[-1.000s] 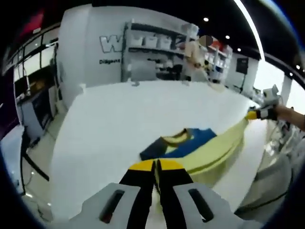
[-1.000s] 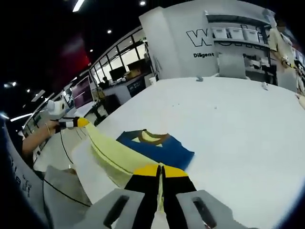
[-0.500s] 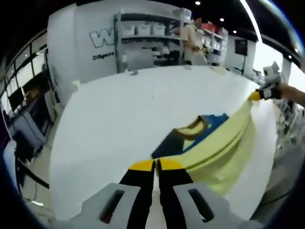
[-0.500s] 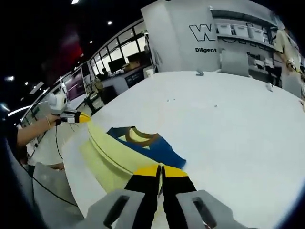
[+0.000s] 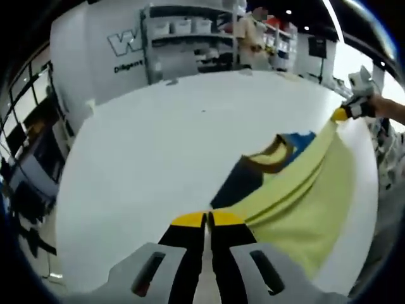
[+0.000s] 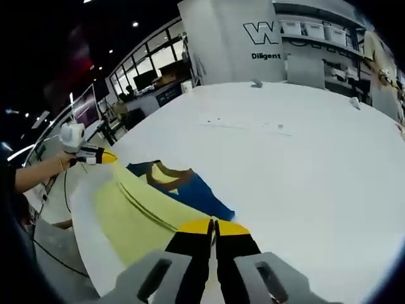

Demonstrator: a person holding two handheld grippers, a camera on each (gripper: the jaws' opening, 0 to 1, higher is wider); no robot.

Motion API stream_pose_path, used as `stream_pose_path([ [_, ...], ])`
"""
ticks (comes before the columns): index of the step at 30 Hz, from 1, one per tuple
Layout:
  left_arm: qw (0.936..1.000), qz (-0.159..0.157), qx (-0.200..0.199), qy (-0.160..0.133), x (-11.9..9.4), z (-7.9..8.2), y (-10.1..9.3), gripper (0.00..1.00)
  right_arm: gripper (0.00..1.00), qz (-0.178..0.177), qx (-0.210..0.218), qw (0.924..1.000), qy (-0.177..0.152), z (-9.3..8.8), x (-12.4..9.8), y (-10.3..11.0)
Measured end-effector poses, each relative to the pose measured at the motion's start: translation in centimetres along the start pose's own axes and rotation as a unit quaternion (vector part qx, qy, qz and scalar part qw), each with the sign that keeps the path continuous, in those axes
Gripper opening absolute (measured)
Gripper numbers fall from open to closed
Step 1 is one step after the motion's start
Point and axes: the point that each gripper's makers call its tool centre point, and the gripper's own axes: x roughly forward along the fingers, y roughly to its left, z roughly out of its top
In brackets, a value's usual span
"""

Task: Fold the garment on the visible template until the final outline fits inside the template.

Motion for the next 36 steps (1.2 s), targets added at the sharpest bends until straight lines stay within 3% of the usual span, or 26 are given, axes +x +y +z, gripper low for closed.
stream_pose_path([
  [6,0.9999,-0.002,0.009,0.012,0.7,-0.7,-0.2,0.0,0.0,-0.007,0.005,1.0,-0.001,-0.8,1.0,-0.2],
  [8,0.9999,-0.003,0.015,0.007,0.7,-0.5,-0.3,0.01,0.0,-0.021,-0.065,0.9976,-0.013,-0.4,1.4,-1.0],
  [12,0.9993,0.004,0.036,-0.009,0.2,0.1,0.4,0.05,0.03,-0.027,-0.107,0.9939,-0.008,-0.5,0.9,-1.2],
  [15,0.9979,-0.02,0.057,-0.022,-0.2,0.3,-0.1,0.17,0.15,-0.017,-0.14,0.9899,0.003,-1.2,0.6,-0.9],
  [20,0.992,-0.061,0.11,-0.008,0.0,-0.8,-1.6,0.22,0.2,0.002,-0.172,0.9848,0.027,-2.4,1.0,-0.1],
  [25,0.9861,-0.087,0.142,0.004,0.6,-1.9,-3.1,0.35,0.23,0.025,-0.171,0.9839,0.046,-4.0,2.3,0.0],
  [29,0.9837,-0.085,0.158,0.015,1.2,-2.7,-2.5,0.32,0.23,0.024,-0.172,0.9836,0.049,-4.1,2.9,-0.6],
  [32,0.9861,-0.075,0.146,0.022,1.7,-2.8,-1.6,0.27,0.2,0.042,-0.17,0.9839,0.033,-3.3,3.3,-0.1],
  [36,0.9876,-0.082,0.133,0.019,2.6,-2.6,-1.3,0.13,0.07,0.054,-0.178,0.9822,0.027,-2.8,3.8,-0.2],
])
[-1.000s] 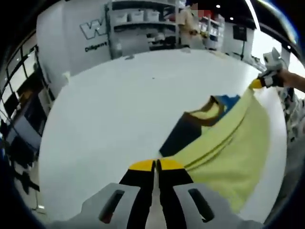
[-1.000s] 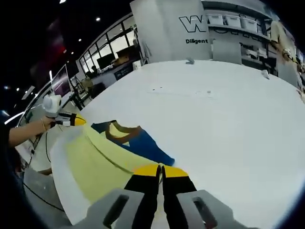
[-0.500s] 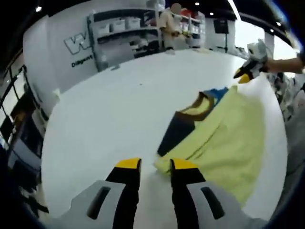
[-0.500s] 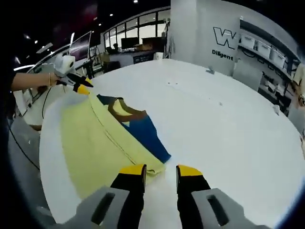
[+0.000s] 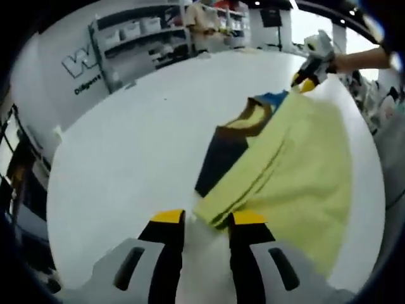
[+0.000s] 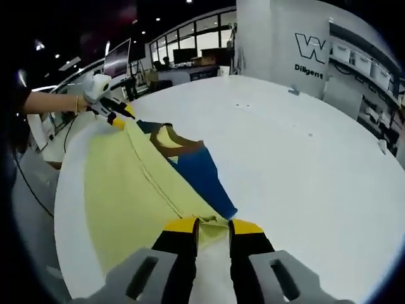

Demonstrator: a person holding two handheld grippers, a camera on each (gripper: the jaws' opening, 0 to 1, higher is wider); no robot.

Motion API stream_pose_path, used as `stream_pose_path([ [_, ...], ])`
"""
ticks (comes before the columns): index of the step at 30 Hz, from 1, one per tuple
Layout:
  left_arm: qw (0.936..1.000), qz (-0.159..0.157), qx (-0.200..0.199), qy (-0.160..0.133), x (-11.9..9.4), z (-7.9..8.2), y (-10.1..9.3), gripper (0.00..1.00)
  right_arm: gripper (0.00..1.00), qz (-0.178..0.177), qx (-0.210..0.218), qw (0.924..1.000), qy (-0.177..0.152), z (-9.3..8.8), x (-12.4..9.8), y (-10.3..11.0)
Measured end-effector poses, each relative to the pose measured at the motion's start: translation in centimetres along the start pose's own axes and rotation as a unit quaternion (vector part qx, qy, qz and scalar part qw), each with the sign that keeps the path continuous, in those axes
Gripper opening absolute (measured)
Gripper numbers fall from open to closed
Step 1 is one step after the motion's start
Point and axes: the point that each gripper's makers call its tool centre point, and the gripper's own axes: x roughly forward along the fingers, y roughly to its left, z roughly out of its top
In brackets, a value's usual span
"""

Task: Fold the garment on the visible template until the final outline fits inside the template.

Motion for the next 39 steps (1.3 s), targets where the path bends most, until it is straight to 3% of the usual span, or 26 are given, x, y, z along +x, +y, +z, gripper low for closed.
stream_pose_path([
  [2,0.9998,0.004,-0.018,-0.004,0.1,0.6,0.1,0.11,0.0,0.008,0.007,0.9999,-0.005,0.3,0.2,-0.1],
  [3,0.9998,0.004,-0.019,-0.006,0.1,0.8,0.2,0.09,0.0,0.007,0.019,0.9997,-0.013,0.6,0.2,-0.3],
  [5,0.9989,0.007,-0.027,-0.037,0.4,2.2,0.8,0.03,0.0,0.012,0.057,0.9976,-0.036,1.2,0.2,-0.5],
  [7,0.9981,0.002,-0.042,-0.044,0.2,2.6,0.6,0.02,0.0,0.011,0.077,0.996,-0.044,1.4,0.1,-0.7],
  [10,0.994,-0.013,-0.094,-0.055,0.5,2.9,0.5,0.02,0.0,0.008,0.169,0.982,-0.084,2.0,-0.1,-1.8],
  [12,0.9877,-0.025,-0.141,-0.063,0.8,3.0,0.5,0.01,0.0,0.005,0.253,0.9598,-0.121,2.4,-0.4,-2.5],
  [13,0.9829,-0.033,-0.169,-0.066,0.9,3.0,0.4,0.01,0.0,0.006,0.259,0.9578,-0.125,2.4,-0.4,-2.7],
  [14,0.9721,-0.045,-0.219,-0.072,0.9,3.0,0.2,0.01,0.0,0.011,0.267,0.9554,-0.125,2.2,-0.3,-2.7],
  [17,0.9498,-0.037,-0.299,-0.083,0.8,3.0,0.8,0.01,0.0,0.003,0.283,0.9524,-0.114,1.3,-0.2,-2.9],
  [18,0.9362,-0.035,-0.337,-0.092,0.7,2.8,1.6,0.01,0.0,-0.002,0.299,0.9475,-0.113,0.6,0.0,-3.3],
  [19,0.9313,-0.037,-0.35,-0.094,0.6,2.7,1.7,0.01,0.0,-0.005,0.308,0.9449,-0.111,0.4,0.0,-3.4],
  [20,0.9175,-0.043,-0.383,-0.097,0.4,2.5,1.8,0.0,0.0,-0.009,0.325,0.939,-0.112,0.0,0.1,-3.9],
  [21,0.9123,-0.039,-0.397,-0.094,0.2,2.3,1.8,0.0,0.0,-0.009,0.33,0.9371,-0.114,-0.2,0.2,-4.0],
  [25,0.9233,-0.025,-0.374,-0.082,0.3,1.9,1.8,0.0,0.0,-0.009,0.335,0.9355,-0.112,-0.3,0.4,-4.0],
  [26,0.915,-0.023,-0.391,-0.094,0.2,2.6,1.6,0.0,0.0,-0.011,0.337,0.935,-0.111,-0.3,0.5,-4.0],
  [34,0.9085,-0.019,-0.409,-0.081,1.6,2.1,2.6,0.0,0.0,-0.017,0.335,0.9361,-0.105,-0.5,0.8,-4.2],
  [37,0.9064,-0.001,-0.417,-0.07,1.9,1.3,2.8,0.0,0.0,-0.023,0.32,0.941,-0.109,-0.2,0.6,-4.1],
  [39,0.9095,0.006,-0.409,-0.076,1.7,1.5,2.8,0.0,0.0,-0.025,0.31,0.9439,-0.113,0.1,0.3,-4.3],
])
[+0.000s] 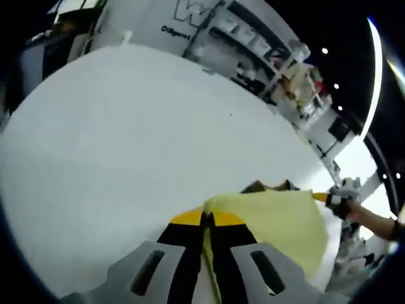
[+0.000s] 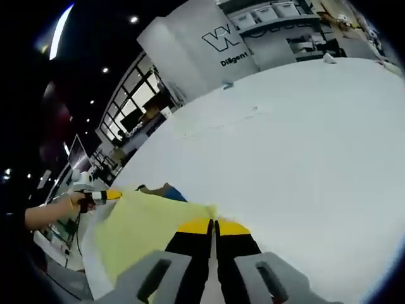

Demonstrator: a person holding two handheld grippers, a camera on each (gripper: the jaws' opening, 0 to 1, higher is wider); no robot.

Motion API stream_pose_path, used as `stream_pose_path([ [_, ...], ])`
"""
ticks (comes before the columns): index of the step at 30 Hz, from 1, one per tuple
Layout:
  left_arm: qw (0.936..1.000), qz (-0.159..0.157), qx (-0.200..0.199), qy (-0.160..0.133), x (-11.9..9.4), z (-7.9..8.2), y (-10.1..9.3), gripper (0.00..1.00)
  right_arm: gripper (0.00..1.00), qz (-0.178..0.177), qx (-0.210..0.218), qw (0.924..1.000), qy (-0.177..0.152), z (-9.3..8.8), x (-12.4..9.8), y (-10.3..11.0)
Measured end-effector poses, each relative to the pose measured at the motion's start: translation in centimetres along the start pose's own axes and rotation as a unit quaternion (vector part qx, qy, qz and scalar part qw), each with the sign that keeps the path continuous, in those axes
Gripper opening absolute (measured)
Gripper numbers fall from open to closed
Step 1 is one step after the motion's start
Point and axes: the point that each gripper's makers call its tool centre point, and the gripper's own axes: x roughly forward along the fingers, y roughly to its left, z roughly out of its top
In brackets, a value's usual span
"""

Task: Fold the garment on the visible template until the final outline fits inside the template.

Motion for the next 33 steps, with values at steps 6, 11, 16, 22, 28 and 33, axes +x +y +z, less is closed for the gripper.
stream_pose_path([
  [6,0.9992,-0.002,0.014,-0.038,-1.0,0.9,-0.7,0.0,0.0,0.003,-0.031,0.9993,-0.023,1.3,-0.6,1.2],
  [11,0.9993,0.025,0.018,-0.02,-0.7,-0.2,0.0,0.01,0.0,-0.009,-0.029,0.9994,-0.014,0.7,0.1,0.9],
  [16,0.994,0.069,0.058,-0.061,-2.9,1.3,1.4,0.14,0.02,-0.032,-0.069,0.997,-0.012,0.7,-0.6,0.5],
  [22,0.99,0.073,0.092,-0.078,-5.3,1.7,1.4,0.26,0.12,-0.026,-0.127,0.9914,0.011,-0.2,-2.0,1.3],
  [28,0.9915,0.035,0.112,-0.057,-6.5,-0.8,-0.5,0.31,0.17,-0.002,-0.145,0.989,0.03,-2.1,-2.6,3.3],
  [33,0.9919,0.022,0.12,-0.034,-7.0,-3.3,-1.9,0.3,0.2,0.005,-0.149,0.9878,0.045,-3.4,-3.0,4.2],
])
